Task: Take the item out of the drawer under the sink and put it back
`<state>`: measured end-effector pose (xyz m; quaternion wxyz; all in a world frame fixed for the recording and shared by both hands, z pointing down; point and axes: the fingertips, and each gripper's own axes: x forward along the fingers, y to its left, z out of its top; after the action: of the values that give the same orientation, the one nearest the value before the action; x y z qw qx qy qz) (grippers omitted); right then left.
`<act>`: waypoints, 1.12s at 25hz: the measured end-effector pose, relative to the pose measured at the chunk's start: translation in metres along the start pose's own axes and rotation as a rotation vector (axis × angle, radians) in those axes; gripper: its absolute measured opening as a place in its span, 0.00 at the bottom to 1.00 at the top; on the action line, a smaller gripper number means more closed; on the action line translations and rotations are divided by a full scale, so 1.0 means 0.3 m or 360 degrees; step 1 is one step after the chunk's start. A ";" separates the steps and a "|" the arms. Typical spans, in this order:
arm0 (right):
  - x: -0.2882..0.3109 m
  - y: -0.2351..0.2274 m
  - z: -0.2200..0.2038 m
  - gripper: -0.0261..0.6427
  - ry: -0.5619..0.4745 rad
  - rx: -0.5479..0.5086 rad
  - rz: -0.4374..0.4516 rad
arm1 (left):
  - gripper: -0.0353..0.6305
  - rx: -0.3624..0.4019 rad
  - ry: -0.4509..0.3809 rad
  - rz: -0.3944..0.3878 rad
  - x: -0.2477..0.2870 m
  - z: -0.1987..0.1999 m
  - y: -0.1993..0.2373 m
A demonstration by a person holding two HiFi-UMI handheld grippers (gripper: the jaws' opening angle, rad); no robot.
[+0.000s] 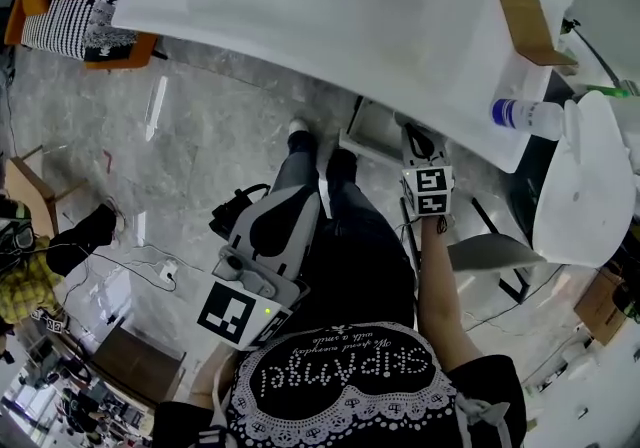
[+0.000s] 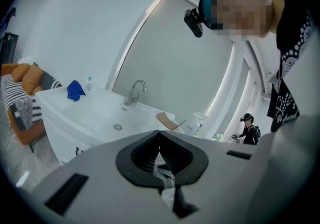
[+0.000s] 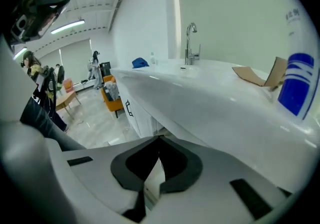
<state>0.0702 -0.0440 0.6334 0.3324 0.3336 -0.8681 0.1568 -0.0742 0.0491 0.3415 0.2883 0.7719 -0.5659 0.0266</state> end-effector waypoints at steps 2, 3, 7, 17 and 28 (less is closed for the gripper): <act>-0.026 -0.004 0.015 0.07 -0.0028 0.0025 -0.0009 | 0.06 0.0008 -0.0025 -0.0011 0.012 0.017 -0.007; -0.039 -0.008 0.024 0.07 -0.0043 0.0042 -0.0015 | 0.06 0.0012 -0.0039 -0.0019 0.018 0.025 -0.010; -0.094 0.000 0.062 0.07 -0.0110 0.0073 -0.0011 | 0.06 0.0018 -0.0091 -0.0038 0.022 0.058 -0.016; -0.221 -0.008 0.168 0.07 -0.0297 0.0135 -0.0032 | 0.06 0.0052 -0.0202 -0.0135 0.070 0.138 -0.072; -0.404 -0.045 0.343 0.07 -0.0566 0.0202 -0.0136 | 0.06 0.0114 -0.0219 -0.0294 0.136 0.185 -0.162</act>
<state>0.0982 -0.0470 0.4764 0.1584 0.4130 -0.8866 0.1354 -0.0320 -0.0030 0.2900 0.2223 0.8306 -0.5094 -0.0331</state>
